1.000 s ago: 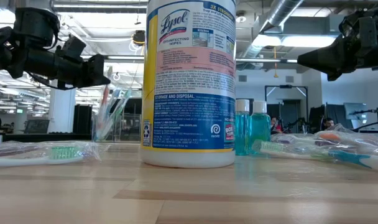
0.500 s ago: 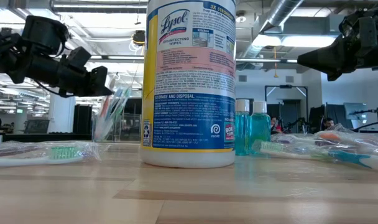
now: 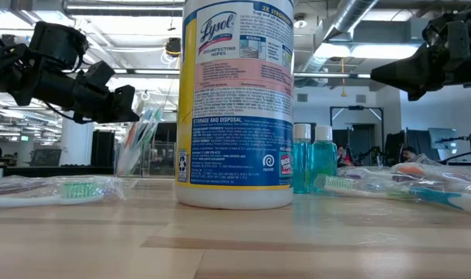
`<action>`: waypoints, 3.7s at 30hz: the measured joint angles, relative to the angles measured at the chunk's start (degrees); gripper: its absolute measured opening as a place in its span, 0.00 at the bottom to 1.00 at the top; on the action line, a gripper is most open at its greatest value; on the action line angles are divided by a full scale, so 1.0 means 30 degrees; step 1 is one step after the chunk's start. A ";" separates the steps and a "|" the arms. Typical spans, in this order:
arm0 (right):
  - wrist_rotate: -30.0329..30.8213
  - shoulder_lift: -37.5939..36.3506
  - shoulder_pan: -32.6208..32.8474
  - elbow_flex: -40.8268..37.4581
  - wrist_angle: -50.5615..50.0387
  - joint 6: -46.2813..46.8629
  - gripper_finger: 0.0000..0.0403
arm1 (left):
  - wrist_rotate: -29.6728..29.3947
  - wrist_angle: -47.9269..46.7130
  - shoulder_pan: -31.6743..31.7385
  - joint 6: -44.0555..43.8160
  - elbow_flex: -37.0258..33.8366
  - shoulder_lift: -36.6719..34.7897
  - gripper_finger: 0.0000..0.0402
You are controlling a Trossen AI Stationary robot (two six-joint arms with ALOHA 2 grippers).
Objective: Pick & Place toothbrushing station
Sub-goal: Put the left orange toothbrush into the transparent organizer, then put the left purple toothbrush into the transparent organizer
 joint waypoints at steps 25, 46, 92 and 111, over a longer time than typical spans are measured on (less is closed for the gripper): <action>0.0000 0.0001 0.0000 -0.0007 0.0004 0.0000 0.13 | -0.0007 0.0364 -0.0047 0.0367 0.0000 -0.1134 0.47; 0.0000 0.0000 0.0000 -0.0007 0.0006 0.0000 0.13 | -0.4738 -0.2469 -0.5490 0.3594 0.0064 -0.3651 0.44; 0.0000 0.0007 0.0000 -0.0006 0.0000 0.0000 0.13 | 0.8676 -1.8973 -1.5149 -1.2335 0.8391 0.4300 0.39; 0.0000 0.0007 0.0000 -0.0001 0.0007 0.0000 0.13 | 1.0112 -1.8992 -1.6735 -1.5426 1.0319 0.7144 0.39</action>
